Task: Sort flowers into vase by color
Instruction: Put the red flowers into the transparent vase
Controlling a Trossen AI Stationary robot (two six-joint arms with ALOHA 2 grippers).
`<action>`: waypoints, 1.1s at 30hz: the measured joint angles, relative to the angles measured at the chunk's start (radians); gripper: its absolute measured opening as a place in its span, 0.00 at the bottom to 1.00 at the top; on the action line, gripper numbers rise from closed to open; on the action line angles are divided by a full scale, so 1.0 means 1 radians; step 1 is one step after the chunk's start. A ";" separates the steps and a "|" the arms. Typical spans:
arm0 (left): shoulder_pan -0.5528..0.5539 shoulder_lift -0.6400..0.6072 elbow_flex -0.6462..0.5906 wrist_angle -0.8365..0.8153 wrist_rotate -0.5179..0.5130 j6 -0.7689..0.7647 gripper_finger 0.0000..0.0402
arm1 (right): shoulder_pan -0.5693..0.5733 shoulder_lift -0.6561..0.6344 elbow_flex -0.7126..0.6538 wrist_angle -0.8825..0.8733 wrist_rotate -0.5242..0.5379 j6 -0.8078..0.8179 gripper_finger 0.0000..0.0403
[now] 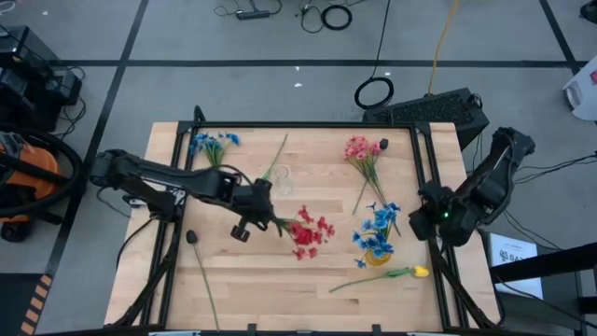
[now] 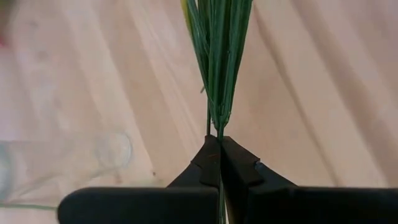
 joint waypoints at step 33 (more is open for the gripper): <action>0.342 -0.294 -0.443 1.244 -0.126 -0.268 0.00 | -0.003 -0.082 -0.190 0.070 0.009 0.140 0.00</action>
